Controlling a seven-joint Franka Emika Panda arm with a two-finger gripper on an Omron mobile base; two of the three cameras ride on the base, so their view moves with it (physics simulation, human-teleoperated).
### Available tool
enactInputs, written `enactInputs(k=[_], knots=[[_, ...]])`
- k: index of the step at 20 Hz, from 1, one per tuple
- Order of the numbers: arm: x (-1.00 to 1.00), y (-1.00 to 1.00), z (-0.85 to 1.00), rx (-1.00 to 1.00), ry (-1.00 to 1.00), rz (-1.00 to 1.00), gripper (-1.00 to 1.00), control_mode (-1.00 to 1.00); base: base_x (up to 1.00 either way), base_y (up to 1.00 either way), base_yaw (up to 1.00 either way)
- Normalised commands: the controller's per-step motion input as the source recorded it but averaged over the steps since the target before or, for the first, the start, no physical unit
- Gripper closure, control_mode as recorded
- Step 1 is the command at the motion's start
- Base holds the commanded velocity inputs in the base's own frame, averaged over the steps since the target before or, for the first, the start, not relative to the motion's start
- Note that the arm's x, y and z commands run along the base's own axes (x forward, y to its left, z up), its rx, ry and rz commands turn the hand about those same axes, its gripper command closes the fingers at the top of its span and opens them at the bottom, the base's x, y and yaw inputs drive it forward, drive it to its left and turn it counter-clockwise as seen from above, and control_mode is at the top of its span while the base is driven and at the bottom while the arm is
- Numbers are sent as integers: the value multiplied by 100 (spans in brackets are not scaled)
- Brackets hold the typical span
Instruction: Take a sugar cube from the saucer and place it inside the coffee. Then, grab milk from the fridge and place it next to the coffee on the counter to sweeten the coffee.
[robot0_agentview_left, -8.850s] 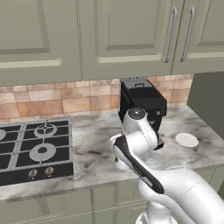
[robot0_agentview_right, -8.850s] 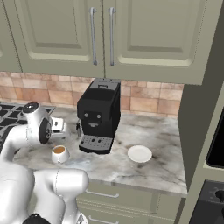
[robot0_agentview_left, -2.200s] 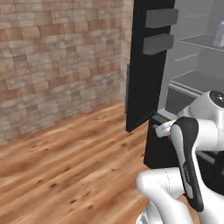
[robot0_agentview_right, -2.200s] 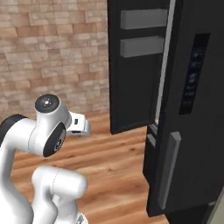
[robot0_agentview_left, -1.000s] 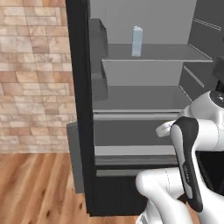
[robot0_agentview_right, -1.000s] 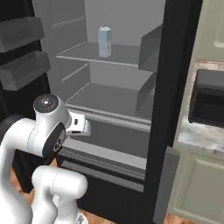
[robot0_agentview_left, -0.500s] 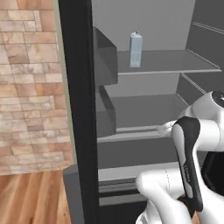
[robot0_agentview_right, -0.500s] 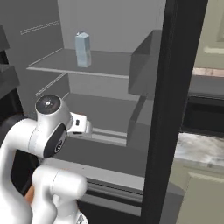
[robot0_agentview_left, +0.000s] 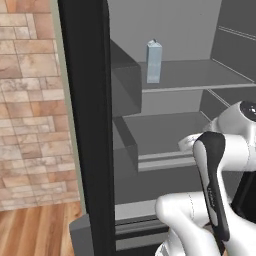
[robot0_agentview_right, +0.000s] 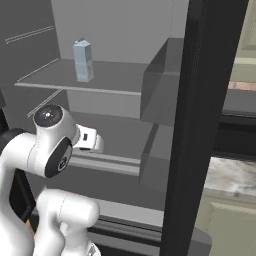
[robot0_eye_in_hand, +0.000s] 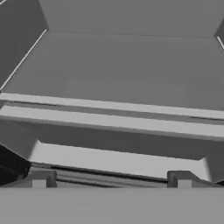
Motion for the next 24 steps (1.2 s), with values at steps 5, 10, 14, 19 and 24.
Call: enactInputs(k=[5, 10, 14, 19, 24], knots=[[16, 18, 93, 0, -1, -27, -100, -100, 0, 0, 0], [16, 5, 92, 5, 0, -19, -100, -100, 0, 0, 0], [24, 0, 70, 6, 0, -8, -100, -100, 0, 0, 0], [28, 0, 43, 0, -11, -2, -100, -100, 0, 0, 0], [50, 6, 32, 0, -9, -1, -100, -100, 0, 0, 0]])
